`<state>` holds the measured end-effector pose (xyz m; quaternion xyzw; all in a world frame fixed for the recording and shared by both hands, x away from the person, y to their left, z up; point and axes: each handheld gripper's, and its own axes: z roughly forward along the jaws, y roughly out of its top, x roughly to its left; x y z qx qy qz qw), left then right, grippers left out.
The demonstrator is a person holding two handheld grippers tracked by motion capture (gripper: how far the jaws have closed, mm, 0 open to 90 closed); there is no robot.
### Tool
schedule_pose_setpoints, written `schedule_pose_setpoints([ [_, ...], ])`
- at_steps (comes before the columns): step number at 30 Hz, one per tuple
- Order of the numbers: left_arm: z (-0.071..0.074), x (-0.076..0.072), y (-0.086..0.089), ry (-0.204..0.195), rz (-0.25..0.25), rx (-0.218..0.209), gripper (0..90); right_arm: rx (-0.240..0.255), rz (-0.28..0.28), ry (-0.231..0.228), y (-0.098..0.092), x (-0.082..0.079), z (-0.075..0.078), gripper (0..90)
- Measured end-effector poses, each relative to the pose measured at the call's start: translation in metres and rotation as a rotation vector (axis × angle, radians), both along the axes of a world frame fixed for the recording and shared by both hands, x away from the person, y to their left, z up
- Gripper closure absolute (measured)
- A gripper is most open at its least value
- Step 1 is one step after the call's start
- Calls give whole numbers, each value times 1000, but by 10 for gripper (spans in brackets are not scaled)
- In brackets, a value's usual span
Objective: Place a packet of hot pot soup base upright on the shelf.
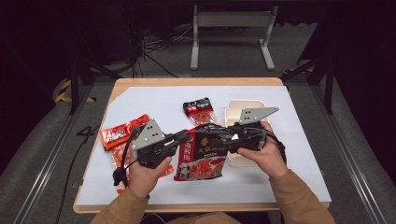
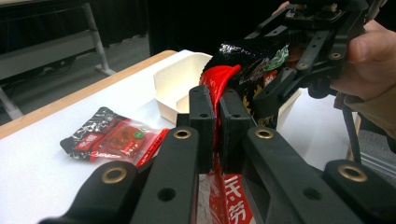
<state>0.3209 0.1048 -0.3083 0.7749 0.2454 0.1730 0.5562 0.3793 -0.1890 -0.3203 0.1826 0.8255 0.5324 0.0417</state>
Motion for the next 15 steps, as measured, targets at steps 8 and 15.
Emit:
schedule_pose_setpoints([
  [8,-1,2,0,6,-11,3,859,-15,15,22,-2,-1,3,701],
  [15,-2,4,5,6,-2,-1,847,-84,41,-29,3,-2,14,763],
])
